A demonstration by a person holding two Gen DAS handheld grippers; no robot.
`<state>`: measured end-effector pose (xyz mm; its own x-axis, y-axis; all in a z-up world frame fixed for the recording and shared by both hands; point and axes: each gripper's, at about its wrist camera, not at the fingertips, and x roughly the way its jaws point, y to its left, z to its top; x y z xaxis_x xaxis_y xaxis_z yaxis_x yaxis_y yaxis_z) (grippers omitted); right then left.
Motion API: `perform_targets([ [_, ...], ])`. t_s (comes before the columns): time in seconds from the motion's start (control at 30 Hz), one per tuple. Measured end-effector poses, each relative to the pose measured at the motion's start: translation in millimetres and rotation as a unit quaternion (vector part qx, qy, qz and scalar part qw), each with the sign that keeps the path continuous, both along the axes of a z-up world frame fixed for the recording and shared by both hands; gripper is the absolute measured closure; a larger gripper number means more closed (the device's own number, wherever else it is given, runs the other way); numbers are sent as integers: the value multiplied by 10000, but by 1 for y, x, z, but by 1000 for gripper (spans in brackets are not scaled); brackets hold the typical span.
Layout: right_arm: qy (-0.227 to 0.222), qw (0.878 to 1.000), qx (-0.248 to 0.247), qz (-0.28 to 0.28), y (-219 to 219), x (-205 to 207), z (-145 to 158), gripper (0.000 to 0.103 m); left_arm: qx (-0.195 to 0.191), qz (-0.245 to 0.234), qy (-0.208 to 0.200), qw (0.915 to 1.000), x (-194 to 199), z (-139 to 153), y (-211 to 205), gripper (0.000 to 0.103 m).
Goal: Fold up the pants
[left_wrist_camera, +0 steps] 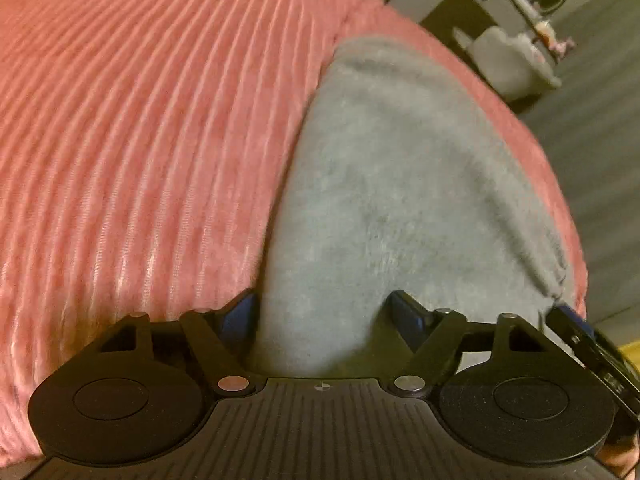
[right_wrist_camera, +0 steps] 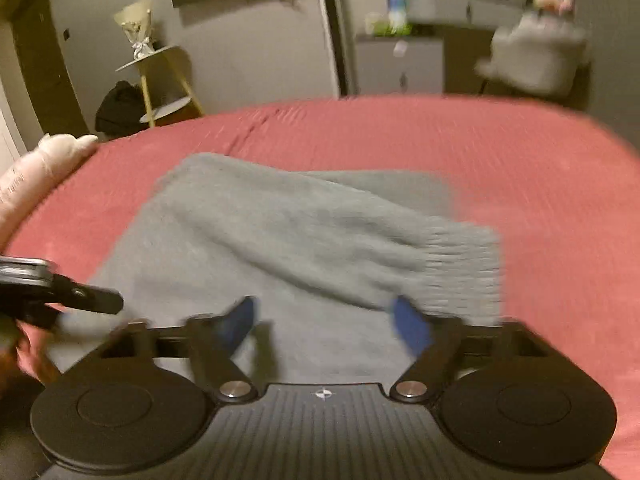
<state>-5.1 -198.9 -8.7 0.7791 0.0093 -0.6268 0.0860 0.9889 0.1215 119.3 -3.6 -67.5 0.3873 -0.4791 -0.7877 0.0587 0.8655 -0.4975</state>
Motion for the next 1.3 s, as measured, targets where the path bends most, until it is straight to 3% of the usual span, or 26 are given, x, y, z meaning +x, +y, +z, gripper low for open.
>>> perform_targets([
  [0.03, -74, 9999, 106, -25, -9, -9, 3, 41, 139, 94, -47, 9998, -2, 5, 1, 23],
  [0.07, -148, 9993, 259, -222, -16, -19, 8, 29, 375, 197, -154, 9990, -6, 9, 2, 23],
  [0.1, -132, 9985, 216, -486, -20, -23, 12, 8, 554, 269, -324, 9976, -9, 15, 5, 21],
  [0.13, -57, 9964, 81, -841, -26, -26, 15, 6, 664, 308, -447, 9963, -13, 20, 7, 20],
  [0.2, -152, 9935, 337, -1080, -44, -37, 17, 6, 607, 290, -531, 9963, -12, 27, 12, 18],
  [0.33, 205, 9785, 1814, -957, -75, -35, -10, 6, -52, 180, -509, 9985, -12, 33, 15, 16],
  [0.47, 686, 9529, 2801, -941, -86, -22, -50, 6, 108, -139, -523, 9985, 2, 28, -5, 11],
  [0.53, 741, 9418, 3194, -738, -90, -11, -60, 6, 202, -309, -280, 9989, 14, 15, -10, 11],
  [0.6, 723, 9376, 3346, -617, -94, -3, -64, 5, 319, -457, -102, 9984, 25, 5, -14, 10],
  [0.7, 704, 9223, 3763, -526, -101, 4, -68, 4, 197, -654, -288, 9973, 29, 4, -22, 6],
  [0.77, 624, 9205, 3824, -501, -105, 3, -72, 4, 100, -785, -314, 9964, 31, 4, -29, 6],
  [0.83, 496, 9222, 3799, -525, -110, -8, -72, 15, 145, -867, -296, 9957, 36, 0, -37, 6],
  [0.87, 474, 9250, 3730, -556, -111, -13, -71, 33, 154, -907, -317, 9953, 37, -2, -39, 6],
  [0.9, 509, 9292, 3612, -598, -114, -11, -72, 40, 87, -922, -336, 9951, 38, -3, -38, 5],
  [1.03, 510, 9248, 3741, -462, -119, -1, -80, 35, -284, -892, -214, 9954, 47, -7, -31, 5],
  [1.1, 506, 9155, 3974, -374, -128, 7, -88, 18, -384, -935, -203, 9947, 50, -7, -28, 5],
  [1.17, 509, 9081, 4144, -318, -130, 13, -89, 13, -392, -1002, -240, 9939, 52, -9, -26, 5],
  [1.3, 633, 9073, 4140, -360, -129, 18, -88, 9, -305, -1016, -399, 9936, 50, -7, -33, 6],
])
